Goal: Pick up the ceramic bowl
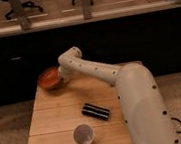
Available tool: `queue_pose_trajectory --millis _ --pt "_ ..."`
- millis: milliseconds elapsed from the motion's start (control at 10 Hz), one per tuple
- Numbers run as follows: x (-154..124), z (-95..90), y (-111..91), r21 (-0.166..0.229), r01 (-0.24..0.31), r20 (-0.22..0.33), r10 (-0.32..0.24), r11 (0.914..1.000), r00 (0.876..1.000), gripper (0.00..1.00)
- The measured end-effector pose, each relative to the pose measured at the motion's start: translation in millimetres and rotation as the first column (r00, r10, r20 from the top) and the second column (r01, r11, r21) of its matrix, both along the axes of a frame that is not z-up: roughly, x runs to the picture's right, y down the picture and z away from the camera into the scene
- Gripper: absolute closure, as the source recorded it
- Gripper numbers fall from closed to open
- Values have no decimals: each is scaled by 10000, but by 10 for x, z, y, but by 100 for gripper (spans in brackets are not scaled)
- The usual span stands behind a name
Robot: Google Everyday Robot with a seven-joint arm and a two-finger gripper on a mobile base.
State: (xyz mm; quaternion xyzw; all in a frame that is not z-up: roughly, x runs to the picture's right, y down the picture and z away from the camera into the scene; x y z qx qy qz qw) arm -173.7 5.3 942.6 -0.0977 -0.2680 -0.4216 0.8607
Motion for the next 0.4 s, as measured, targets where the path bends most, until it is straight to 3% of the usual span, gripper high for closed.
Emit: queue_pose_trajectory --millis 200,400 --pt "-5 -7 -14 4 -8 88 8 10000 10000 65" --pt "-24 34 4 -10 -23 155 23 10000 9999 47"
